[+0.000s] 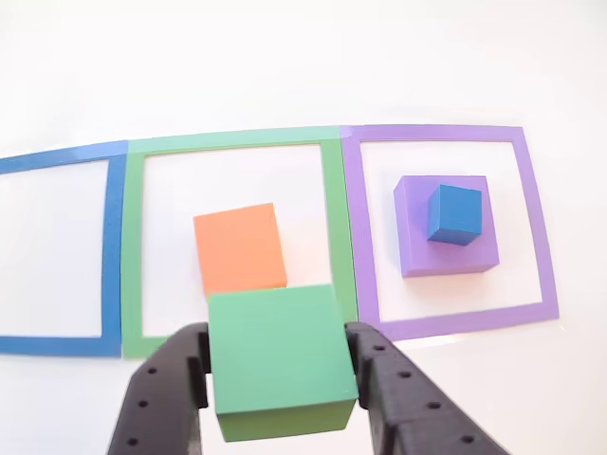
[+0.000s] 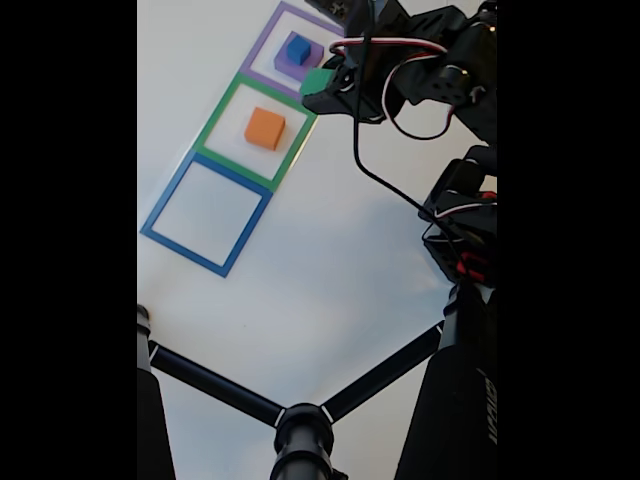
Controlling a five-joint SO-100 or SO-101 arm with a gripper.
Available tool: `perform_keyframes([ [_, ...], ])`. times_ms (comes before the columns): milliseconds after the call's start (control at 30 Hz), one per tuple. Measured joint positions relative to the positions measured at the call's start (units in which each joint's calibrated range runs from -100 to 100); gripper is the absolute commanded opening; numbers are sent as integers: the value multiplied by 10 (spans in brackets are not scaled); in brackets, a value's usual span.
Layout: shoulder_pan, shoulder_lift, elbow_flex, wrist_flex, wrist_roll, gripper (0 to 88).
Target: Tower of hanoi
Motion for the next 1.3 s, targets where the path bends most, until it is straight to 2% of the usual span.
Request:
perform_keyframes([
  [233, 11, 47, 182, -267, 0, 74],
  [433, -13, 126, 298, -522, 0, 72],
  [600, -35, 184, 351, -684, 0, 72],
  [967, -43, 293, 386, -858, 0, 73],
  [1300, -67, 374, 387, -946, 0, 73],
])
